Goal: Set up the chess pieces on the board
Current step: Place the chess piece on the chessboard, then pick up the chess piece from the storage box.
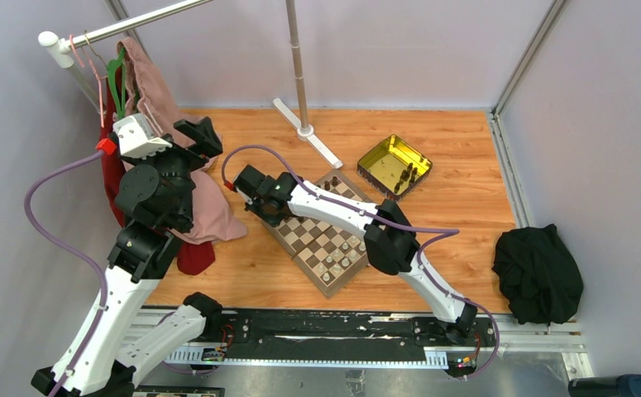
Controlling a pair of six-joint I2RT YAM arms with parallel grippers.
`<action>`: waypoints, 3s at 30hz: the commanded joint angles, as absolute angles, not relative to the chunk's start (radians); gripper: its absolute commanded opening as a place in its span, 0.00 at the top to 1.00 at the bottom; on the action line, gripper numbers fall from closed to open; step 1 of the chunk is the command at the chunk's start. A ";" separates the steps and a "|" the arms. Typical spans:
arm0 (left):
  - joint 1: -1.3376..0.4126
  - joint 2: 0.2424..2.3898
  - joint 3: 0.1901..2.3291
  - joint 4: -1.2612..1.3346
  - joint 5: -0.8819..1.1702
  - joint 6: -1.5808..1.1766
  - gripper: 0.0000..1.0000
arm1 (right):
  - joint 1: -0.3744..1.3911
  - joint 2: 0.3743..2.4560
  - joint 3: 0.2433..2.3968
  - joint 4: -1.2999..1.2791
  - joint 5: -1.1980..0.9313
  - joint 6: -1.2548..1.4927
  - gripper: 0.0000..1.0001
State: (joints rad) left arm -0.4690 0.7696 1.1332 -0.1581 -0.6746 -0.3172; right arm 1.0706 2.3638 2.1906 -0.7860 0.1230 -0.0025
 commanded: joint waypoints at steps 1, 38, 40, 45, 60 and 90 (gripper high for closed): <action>-0.477 0.771 1.143 -0.135 -0.670 -0.306 0.00 | 1.061 2.382 2.200 -0.810 0.115 -0.020 0.82; -0.477 0.787 1.176 -0.155 -0.687 -0.293 0.00 | 1.049 2.364 2.292 -0.805 0.109 -0.031 0.65; -0.477 0.789 1.187 -0.158 -0.687 -0.288 0.00 | 1.049 2.363 2.303 -0.804 0.107 -0.028 0.64; -0.477 0.794 1.211 -0.167 -0.686 -0.282 0.00 | 1.050 2.348 2.306 -0.797 0.123 -0.028 0.64; -0.477 0.783 1.261 -0.184 -0.683 -0.285 0.00 | 1.031 2.310 2.296 -0.792 0.167 -0.030 0.64; -0.477 0.836 1.322 -0.212 -0.632 -0.269 0.00 | 0.871 2.138 2.159 -0.717 0.318 -0.014 0.64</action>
State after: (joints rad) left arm -0.4690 0.8104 1.2976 -0.2062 -0.6613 -0.2829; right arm 0.9115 2.2349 2.1990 -0.7441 0.2333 -0.0185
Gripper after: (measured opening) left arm 0.999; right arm 0.363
